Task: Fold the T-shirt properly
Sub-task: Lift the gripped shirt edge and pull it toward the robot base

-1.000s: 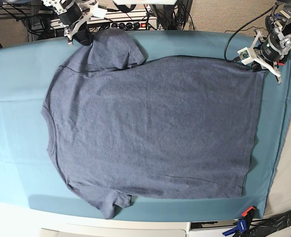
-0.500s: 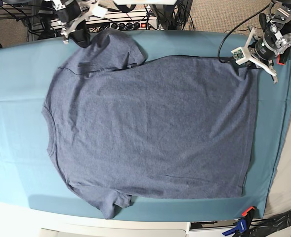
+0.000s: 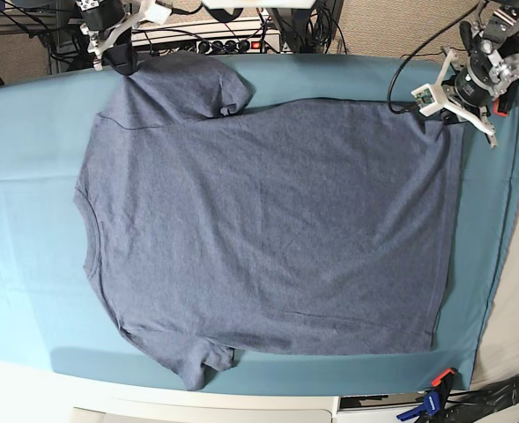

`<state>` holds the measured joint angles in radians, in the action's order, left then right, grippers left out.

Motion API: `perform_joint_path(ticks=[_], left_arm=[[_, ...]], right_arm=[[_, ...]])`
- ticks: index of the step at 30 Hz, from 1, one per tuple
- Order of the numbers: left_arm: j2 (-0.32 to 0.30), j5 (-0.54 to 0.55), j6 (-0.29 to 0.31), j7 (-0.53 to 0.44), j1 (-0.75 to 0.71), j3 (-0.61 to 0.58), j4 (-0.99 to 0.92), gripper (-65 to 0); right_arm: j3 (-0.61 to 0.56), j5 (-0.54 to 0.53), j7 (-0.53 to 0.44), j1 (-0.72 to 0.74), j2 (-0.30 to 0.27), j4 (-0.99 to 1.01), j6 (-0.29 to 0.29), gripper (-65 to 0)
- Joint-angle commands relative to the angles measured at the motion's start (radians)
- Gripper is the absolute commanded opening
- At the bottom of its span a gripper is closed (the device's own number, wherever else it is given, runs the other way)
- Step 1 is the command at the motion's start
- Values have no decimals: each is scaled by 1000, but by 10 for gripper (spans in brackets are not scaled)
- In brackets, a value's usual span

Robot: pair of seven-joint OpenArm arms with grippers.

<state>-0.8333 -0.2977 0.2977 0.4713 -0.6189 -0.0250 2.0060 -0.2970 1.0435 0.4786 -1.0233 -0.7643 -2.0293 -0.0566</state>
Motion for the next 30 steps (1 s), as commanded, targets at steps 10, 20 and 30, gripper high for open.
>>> perform_joint_path(ticks=[10,20,30], left_arm=[[-17,0,-18,31,-129,57,105,-650],[-16,67,-10,30,-321,268,188,-650],[3,83,-10,31,-365,292,200,-650]], right_arm=[[3,17,17,-77,-11,-18,-16,-650],[4,31,38,-146,-11,-18,-25,-650],[3,43,50,-214,-10,-18,-42,-650]])
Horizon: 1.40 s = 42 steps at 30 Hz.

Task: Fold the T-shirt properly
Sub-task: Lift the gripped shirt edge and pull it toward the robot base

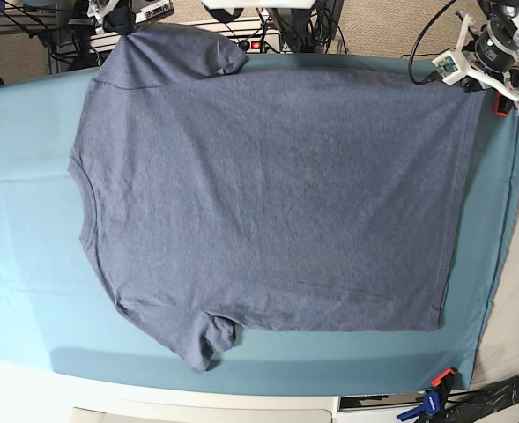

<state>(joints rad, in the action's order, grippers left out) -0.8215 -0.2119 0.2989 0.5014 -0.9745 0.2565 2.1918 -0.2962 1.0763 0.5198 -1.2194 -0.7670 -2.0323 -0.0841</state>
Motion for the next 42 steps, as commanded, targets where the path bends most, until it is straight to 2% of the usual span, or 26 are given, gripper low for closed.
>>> perform_joint_path(ticks=[1,3,7,11,17,25,29,32,42], left_arm=[[-3,1,-10,0,-9,10,14,-650],[13,8,-10,1,-9,10,14,-650],[43,8,35,4,-10,10,14,-650],[63,8,39,8,-10,10,14,-650],[62,8,39,16,-41,10,14,-650],[63,8,37,29,-89,10,19,-650],[62,8,26,14,-74,10,19,-650],[61,8,23,11,-45,10,19,-650],[61,60,24,-4,33,10,19,-650]], right_arm=[[3,10,12,-26,-6,-15,-18,-650],[3,17,16,-39,-6,-15,-19,-650],[3,24,27,-62,-5,-15,-26,-650],[3,37,32,-90,-4,-15,-30,-650],[3,58,39,-90,25,-15,-46,-650],[3,69,41,-90,25,-16,-49,-650],[3,87,37,-90,24,-16,-96,-650],[3,95,33,-88,24,-16,-101,-650],[3,39,13,135,25,-16,-129,-650]])
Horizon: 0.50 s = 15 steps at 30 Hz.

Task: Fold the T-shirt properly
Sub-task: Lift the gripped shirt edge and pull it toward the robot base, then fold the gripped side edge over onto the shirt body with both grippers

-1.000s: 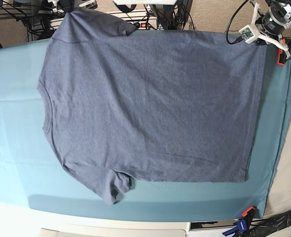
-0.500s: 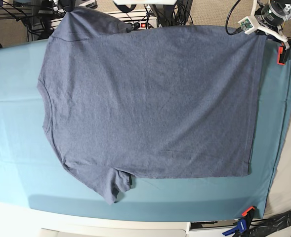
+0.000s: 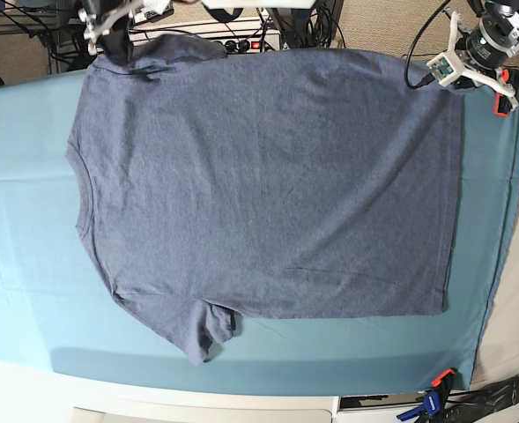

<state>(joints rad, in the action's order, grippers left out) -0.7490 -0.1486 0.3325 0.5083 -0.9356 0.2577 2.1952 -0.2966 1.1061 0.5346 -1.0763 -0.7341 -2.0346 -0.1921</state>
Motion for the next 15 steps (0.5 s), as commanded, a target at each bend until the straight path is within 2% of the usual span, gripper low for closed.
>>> perform_joint_path(ticks=[1,6,9,12,15], left_arm=[[-13,-3,-10,-13,-2,9,15,-650],[-13,-3,-10,-31,36,9,15,-650],[-13,0,-10,-39,76,9,14,-650],[-13,50,-8,-54,119,9,14,-650],[-13,69,8,-60,162,9,12,-650]], right_arm=[[3,0,-10,17,-8,-13,-21,-650],[3,-68,-47,146,-8,-13,-17,-650],[3,-146,-74,238,-8,-13,31,-650],[3,-229,-117,335,-6,-13,82,-650],[3,-273,-132,430,13,-13,101,-650]])
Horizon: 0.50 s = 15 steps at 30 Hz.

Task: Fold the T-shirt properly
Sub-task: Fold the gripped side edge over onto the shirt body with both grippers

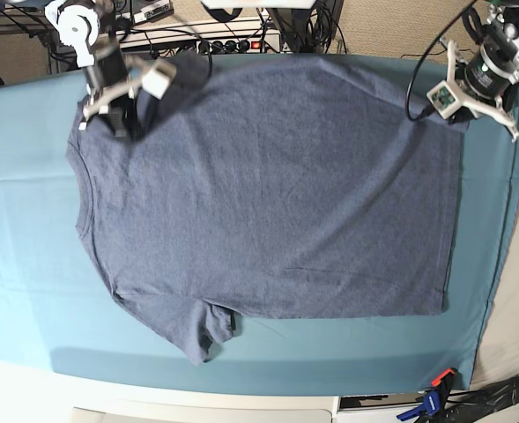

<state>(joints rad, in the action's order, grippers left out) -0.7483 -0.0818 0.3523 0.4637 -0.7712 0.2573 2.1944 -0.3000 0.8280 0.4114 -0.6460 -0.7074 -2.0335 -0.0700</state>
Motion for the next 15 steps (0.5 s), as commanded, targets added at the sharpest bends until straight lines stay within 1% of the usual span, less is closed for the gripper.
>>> perform_joint_path(ticks=[1,5,7,10,15], left_arm=[[-14,9,-11,-15,11,10,11,-650],[-14,16,-11,-16,47,10,-6,-650],[-14,16,-11,-16,55,10,-18,-650],[-14,15,-11,-19,57,10,-27,-650],[-14,16,-11,-19,63,10,-29,-650]], right_arm=[[6,-9,-9,30,-2,-14,-13,-650],[6,-75,-15,122,54,-14,49,-650],[6,-96,-19,147,81,-14,64,-650],[6,-99,-18,166,114,-14,70,-650],[7,-99,4,169,143,-13,69,-650]])
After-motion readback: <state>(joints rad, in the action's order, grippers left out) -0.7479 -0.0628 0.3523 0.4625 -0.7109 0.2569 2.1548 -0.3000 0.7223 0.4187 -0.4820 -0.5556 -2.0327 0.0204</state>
